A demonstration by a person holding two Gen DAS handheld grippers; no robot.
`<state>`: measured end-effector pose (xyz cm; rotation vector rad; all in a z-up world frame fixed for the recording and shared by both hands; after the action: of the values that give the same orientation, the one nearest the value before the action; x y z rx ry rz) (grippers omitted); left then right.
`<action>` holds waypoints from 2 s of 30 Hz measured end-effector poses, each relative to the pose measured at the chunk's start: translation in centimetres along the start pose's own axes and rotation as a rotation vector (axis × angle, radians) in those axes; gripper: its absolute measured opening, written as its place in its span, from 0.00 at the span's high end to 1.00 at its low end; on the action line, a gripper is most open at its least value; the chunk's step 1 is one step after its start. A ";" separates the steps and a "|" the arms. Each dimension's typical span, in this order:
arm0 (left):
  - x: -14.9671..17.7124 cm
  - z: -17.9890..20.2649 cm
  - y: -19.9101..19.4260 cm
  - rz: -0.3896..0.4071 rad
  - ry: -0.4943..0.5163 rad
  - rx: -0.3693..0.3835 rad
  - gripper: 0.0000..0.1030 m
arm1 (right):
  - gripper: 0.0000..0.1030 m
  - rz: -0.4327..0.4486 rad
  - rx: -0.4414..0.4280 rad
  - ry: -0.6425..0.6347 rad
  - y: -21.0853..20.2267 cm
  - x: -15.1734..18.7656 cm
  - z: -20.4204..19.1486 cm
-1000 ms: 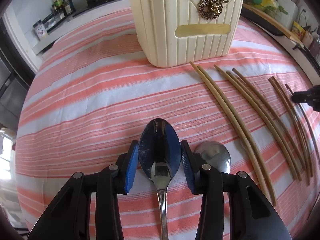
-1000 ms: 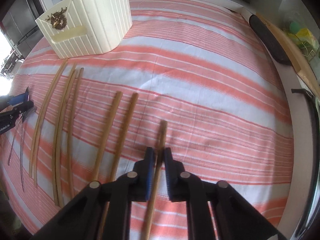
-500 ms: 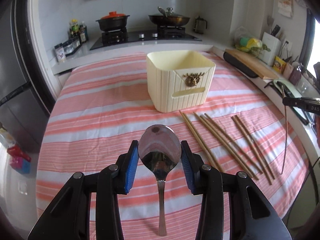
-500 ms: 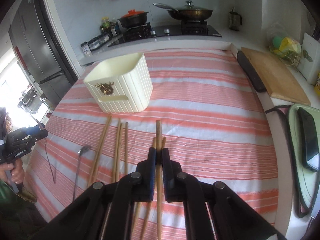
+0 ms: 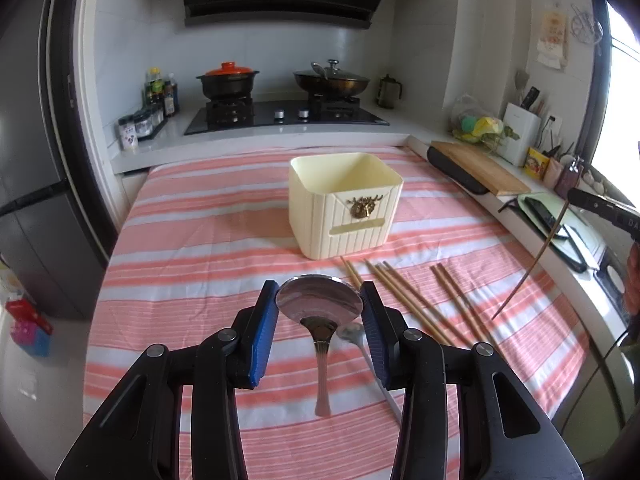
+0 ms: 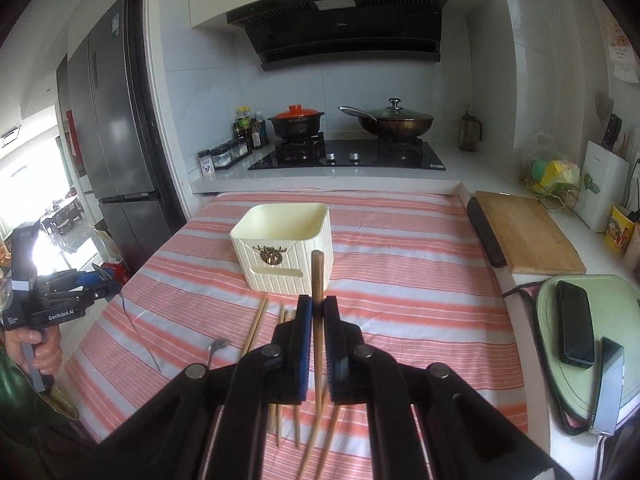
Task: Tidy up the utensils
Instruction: 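Lift the large spoon with the left tool while the right tool lifts a chopstick, then drop the spoon and chopstick into the cream caddy, opening both tools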
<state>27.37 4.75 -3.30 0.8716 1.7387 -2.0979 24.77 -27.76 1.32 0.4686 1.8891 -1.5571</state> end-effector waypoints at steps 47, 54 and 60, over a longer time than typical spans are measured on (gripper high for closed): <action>-16.1 -3.9 7.2 -0.058 0.005 -0.154 0.07 | 0.61 -0.098 -0.068 0.013 16.3 -18.5 0.6; -0.3 -4.6 3.9 -0.145 -0.085 -0.094 0.04 | 0.54 -0.055 0.040 -0.065 7.3 -6.1 2.1; 10.4 -4.6 5.9 -0.150 -0.244 -0.125 0.04 | 0.54 -0.012 0.172 0.102 5.5 7.0 3.8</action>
<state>23.81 9.40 -14.68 0.4426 1.8271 -2.0583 24.07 -31.00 -7.80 0.6238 1.8435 -1.7415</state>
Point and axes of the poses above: each gripper's, at about its wrist camera, not at the fingertips, and y roughly the way its jaws point, z to its right, x to its underside, the point moved 1 cm from there along y, roughly the way its jaws point, and after that the axes turned 14 degrees about -z, right-handed, at the moved point
